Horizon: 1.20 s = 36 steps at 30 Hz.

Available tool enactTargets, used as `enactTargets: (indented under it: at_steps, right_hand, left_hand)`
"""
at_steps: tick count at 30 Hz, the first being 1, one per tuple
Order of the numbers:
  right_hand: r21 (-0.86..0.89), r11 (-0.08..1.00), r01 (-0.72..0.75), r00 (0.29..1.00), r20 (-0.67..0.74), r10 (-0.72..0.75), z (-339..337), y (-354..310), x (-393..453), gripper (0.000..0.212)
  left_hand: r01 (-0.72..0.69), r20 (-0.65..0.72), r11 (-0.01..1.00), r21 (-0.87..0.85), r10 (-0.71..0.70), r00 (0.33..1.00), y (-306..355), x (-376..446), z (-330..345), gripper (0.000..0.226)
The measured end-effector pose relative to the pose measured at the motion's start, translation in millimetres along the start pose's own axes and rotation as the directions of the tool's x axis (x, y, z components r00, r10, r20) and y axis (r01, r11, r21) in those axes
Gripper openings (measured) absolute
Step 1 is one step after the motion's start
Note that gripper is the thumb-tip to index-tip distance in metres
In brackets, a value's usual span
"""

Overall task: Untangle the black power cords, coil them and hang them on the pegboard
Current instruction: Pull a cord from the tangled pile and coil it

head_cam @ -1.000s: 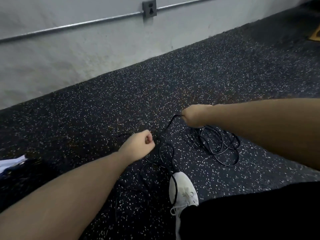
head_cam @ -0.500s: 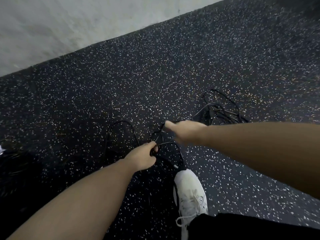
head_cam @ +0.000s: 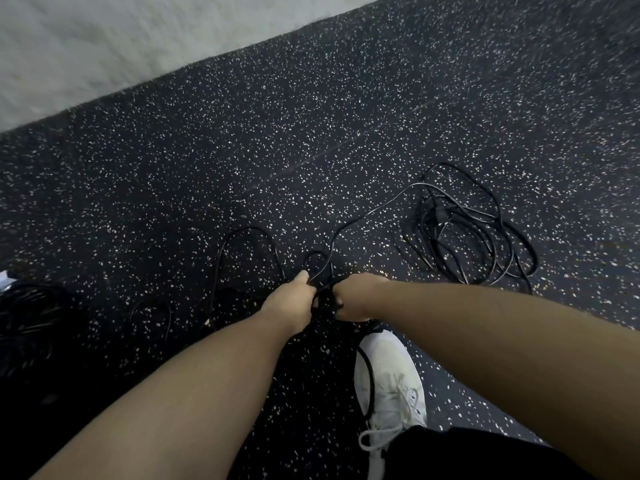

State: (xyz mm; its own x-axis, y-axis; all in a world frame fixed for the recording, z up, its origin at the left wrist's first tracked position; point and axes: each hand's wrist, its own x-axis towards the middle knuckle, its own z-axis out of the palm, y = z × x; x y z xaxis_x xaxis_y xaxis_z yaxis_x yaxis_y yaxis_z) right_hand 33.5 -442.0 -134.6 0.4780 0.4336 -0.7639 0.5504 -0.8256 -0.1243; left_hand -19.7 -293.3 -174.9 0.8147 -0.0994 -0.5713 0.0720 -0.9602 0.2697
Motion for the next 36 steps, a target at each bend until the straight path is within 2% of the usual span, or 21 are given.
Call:
enactTargets:
  at_steps: [2,4,5,7,8,9,10,12,15,18,21,23,24,26,27,29,31,33,36]
  right_hand:
    - [0.131,0.991,0.006,1.0,0.013,-0.008,-2,-5,-2,0.039]
    - [0.373,0.927,0.025,1.0,0.003,-0.028,-11,-10,-10,0.033]
    - [0.542,0.84,0.028,1.0,-0.022,-0.019,-19,-12,-14,0.028]
    - [0.84,0.541,0.038,0.995,-0.08,0.055,-45,-17,-26,0.029]
    - [0.933,0.357,0.052,0.991,-0.093,0.098,-57,-19,-32,0.037]
    - [0.972,0.229,0.058,0.983,-0.095,0.156,-70,-18,-37,0.042]
    - [0.984,0.167,0.069,0.975,-0.102,0.198,-82,-18,-45,0.041]
    - [0.966,0.249,0.066,0.963,-0.127,0.239,-104,-20,-63,0.035]
    - [0.837,0.547,0.012,0.935,-0.203,0.291,-132,-25,-95,0.028]
    - [0.764,0.645,-0.034,0.922,-0.224,0.314,-151,-30,-134,0.032]
    - [0.447,0.879,-0.166,0.938,-0.204,0.28,-166,-45,-183,0.039]
    - [0.259,0.95,-0.173,0.895,-0.362,0.261,-173,-57,-202,0.054]
    - [0.211,0.968,-0.138,0.847,-0.482,0.226,-177,-63,-209,0.062]
    - [0.157,0.986,0.05,0.755,-0.653,0.066,-183,-79,-222,0.065]
    - [0.133,0.979,0.156,0.733,-0.68,-0.025,-187,-88,-229,0.06]
    - [0.118,0.952,0.283,0.735,-0.664,-0.136,-191,-106,-243,0.043]
    - [0.122,0.933,0.339,0.726,-0.665,-0.177,-193,-120,-256,0.027]
    - [0.155,0.895,0.418,0.673,-0.714,-0.191,-194,-125,-269,0.019]
    - [0.342,0.747,0.57,0.646,-0.749,-0.15,-197,-123,-285,0.018]
  left_hand:
    - [-0.029,0.022,0.999,0.046,0.028,0.999,-5,-1,-10,0.007]
    - [-0.047,0.04,0.999,-0.004,0.047,0.998,-9,-4,-25,0.002]
    - [-0.057,0.038,0.997,-0.058,0.06,0.998,-11,-7,-34,0.003]
    - [-0.067,0.012,0.987,-0.144,0.07,0.997,-13,-15,-56,0.008]
    - [-0.058,0.005,0.985,-0.161,0.059,0.998,-12,-19,-69,0.008]
    - [-0.039,0.002,0.986,-0.165,0.04,0.999,-11,-25,-82,0.007]
    - [-0.017,-0.006,0.985,-0.17,0.016,1.0,-10,-30,-94,0.008]
    - [0.007,-0.032,0.979,-0.202,-0.014,0.999,-8,-46,-117,0.009]
    - [0.026,-0.084,0.968,-0.249,-0.049,0.995,-2,-77,-149,0.009]
    - [0.01,-0.19,0.946,-0.324,-0.076,0.979,0,-113,-178,0.011]
    - [-0.088,-0.298,0.913,-0.398,-0.038,0.954,2,-150,-206,0.009]
    - [-0.16,-0.38,0.9,-0.405,-0.006,0.925,7,-176,-221,0.007]
    - [-0.196,-0.423,0.891,-0.41,0.004,0.906,11,-189,-228,0.004]
    - [-0.252,-0.498,0.881,-0.401,0.021,0.867,17,-213,-238,0.003]
    - [-0.273,-0.527,0.878,-0.394,0.027,0.849,20,-223,-242,0.004]
    - [-0.298,-0.575,0.868,-0.397,0.017,0.818,25,-242,-248,0.006]
    - [-0.319,-0.623,0.855,-0.408,-0.006,0.782,30,-258,-254,0.009]
    - [-0.354,-0.648,0.824,-0.442,-0.02,0.762,34,-273,-259,0.01]
    - [-0.448,-0.607,0.655,-0.609,-0.02,0.795,33,-290,-263,0.013]
